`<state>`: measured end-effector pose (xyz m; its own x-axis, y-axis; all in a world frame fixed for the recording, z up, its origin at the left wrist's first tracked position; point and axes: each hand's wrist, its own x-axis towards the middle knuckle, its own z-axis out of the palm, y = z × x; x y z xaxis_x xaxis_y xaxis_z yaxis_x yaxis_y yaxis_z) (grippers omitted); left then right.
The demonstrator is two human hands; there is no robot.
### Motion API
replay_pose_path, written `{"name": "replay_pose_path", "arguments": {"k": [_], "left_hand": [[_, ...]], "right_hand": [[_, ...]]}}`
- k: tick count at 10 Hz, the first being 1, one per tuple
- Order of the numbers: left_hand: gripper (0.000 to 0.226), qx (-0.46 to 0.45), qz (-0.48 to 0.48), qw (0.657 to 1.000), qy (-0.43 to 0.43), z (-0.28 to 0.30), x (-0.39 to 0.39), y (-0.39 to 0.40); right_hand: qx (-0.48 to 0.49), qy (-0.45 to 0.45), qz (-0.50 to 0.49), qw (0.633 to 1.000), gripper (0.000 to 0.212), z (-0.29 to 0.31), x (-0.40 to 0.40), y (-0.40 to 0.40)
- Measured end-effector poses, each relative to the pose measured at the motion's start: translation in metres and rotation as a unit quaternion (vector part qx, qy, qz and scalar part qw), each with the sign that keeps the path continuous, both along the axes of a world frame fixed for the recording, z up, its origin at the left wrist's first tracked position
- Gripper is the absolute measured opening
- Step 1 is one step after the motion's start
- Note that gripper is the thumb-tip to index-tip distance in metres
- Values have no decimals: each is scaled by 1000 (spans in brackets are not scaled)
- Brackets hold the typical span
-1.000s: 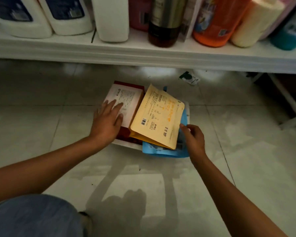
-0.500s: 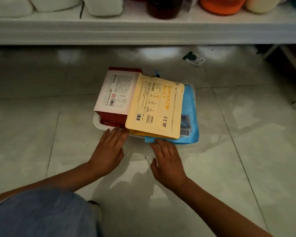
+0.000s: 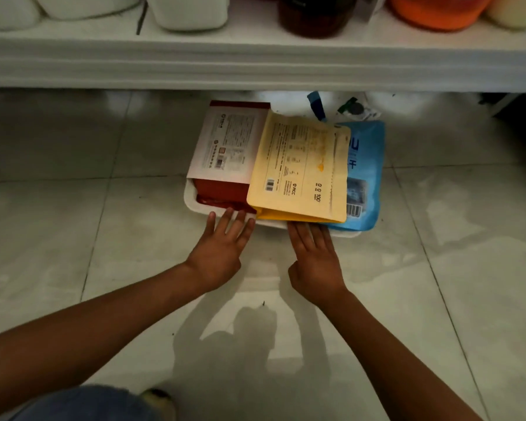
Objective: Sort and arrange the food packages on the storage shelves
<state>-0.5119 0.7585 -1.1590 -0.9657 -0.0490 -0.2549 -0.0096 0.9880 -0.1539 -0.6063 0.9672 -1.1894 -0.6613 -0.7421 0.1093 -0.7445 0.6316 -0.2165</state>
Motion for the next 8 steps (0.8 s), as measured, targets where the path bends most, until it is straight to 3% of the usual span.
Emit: {"name": "replay_pose_path", "arguments": {"k": [2,3,5,6,8], "left_hand": [[97,-22,16,998,-53,13,-69,-11],[104,-37,10,997,-66,18,-106,-17],[104,31,34,995,-83,33,-161,-31],[100,53,58,993,-92,45,-169,-34],[86,96,90,988,-84,54,-145,-9]], "right_hand": [[37,-37,-20,998,105,6,-61,-24],[94,-11,-54,994,109,9,-91,-36],[195,-65,-148,967,113,25,-126,-76],[206,-96,-151,962,110,34,-129,-81],[197,-35,-102,975,91,54,-92,-50]]}}
